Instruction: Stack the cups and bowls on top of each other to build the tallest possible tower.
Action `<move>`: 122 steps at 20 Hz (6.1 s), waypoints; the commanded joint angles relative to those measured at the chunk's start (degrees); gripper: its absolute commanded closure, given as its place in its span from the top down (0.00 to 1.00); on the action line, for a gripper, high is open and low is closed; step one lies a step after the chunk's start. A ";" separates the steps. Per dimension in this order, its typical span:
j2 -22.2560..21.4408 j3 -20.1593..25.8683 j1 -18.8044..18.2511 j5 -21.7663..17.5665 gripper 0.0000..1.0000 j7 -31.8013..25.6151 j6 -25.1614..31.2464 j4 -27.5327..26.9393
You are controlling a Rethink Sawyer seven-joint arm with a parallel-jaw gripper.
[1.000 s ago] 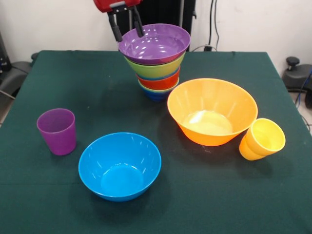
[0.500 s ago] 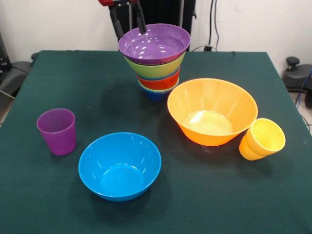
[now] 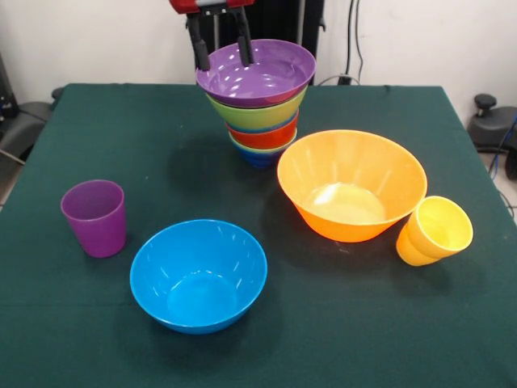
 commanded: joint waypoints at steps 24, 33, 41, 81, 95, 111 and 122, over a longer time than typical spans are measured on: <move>13.79 -14.26 15.71 -12.28 1.00 -12.07 9.93 -27.59; 16.34 -15.21 17.36 -13.08 1.00 -10.67 6.91 -29.06; 17.86 -16.48 20.11 -13.74 1.00 -9.72 7.24 -31.06; 24.31 -27.12 31.36 -16.03 1.00 -4.56 6.82 -44.61; 29.76 -31.64 34.20 -16.51 1.00 1.61 -2.92 -44.73; 29.24 -28.73 31.64 -10.27 1.00 -3.28 -5.54 -40.25; 25.33 -27.35 30.76 -6.36 1.00 -6.22 -0.92 -38.49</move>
